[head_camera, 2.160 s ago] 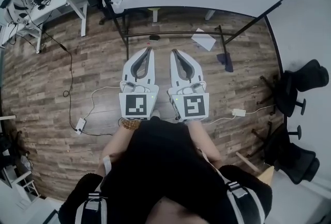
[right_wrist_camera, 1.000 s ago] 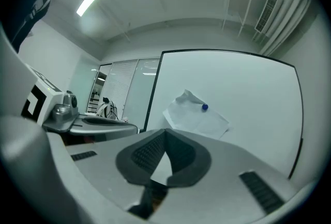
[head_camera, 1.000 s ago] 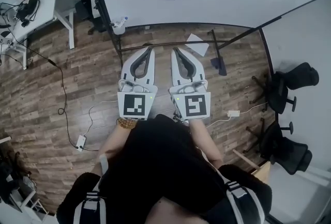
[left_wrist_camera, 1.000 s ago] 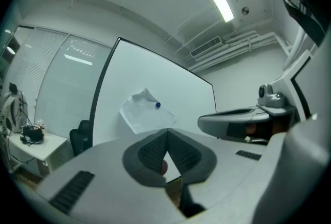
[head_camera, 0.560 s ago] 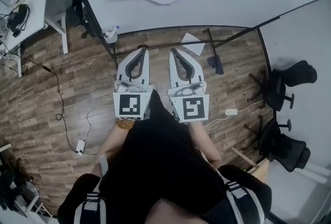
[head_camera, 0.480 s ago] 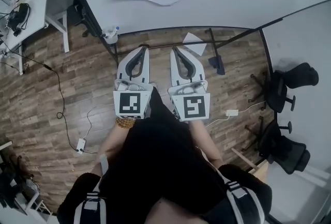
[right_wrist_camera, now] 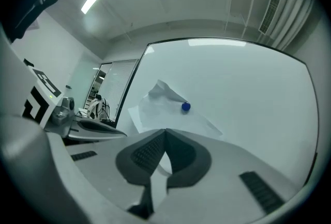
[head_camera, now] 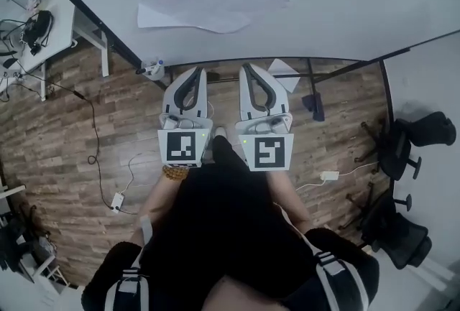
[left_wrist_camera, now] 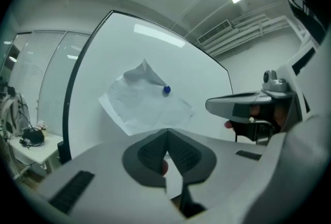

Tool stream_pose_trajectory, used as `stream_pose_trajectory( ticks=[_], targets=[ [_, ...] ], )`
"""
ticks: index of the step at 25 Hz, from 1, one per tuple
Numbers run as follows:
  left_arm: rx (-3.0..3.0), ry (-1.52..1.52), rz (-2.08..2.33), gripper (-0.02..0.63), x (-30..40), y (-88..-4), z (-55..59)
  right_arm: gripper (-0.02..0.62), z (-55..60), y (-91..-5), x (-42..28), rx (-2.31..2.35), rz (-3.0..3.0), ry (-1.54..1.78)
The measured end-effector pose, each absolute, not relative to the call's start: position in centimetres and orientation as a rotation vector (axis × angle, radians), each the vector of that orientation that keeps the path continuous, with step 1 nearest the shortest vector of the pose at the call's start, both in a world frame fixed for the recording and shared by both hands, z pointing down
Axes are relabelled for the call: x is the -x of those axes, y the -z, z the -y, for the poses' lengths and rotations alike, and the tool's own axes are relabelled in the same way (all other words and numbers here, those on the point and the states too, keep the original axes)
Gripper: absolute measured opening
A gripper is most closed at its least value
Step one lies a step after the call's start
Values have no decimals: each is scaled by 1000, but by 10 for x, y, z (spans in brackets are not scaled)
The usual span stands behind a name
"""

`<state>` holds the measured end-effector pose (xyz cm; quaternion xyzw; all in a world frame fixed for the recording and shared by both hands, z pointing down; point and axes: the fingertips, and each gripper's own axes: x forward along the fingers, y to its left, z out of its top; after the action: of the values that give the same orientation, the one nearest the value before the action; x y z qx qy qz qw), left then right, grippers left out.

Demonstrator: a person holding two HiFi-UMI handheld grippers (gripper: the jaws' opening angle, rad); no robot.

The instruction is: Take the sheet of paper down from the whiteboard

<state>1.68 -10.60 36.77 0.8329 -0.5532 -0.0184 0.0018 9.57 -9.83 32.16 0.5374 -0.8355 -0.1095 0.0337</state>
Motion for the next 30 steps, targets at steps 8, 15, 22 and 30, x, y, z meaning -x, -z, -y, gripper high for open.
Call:
stream_pose_trajectory(
  ticks=[8, 15, 22, 30],
  targets=[
    [-2503, 0, 1908, 9, -8, -371, 127, -2, 141, -321, -102, -1581, 2665, 316],
    [-2468, -5, 1961, 9, 7, -371, 132, -2, 159, -308, -104, -1581, 2634, 398],
    [-2530, 64, 1868, 9, 16, -367, 151, -2, 176, -303, -91, -1635, 2587, 397],
    [-2594, 80, 1794, 11, 29, -363, 171, -2, 194, -290, -84, -1679, 2501, 460]
  ],
)
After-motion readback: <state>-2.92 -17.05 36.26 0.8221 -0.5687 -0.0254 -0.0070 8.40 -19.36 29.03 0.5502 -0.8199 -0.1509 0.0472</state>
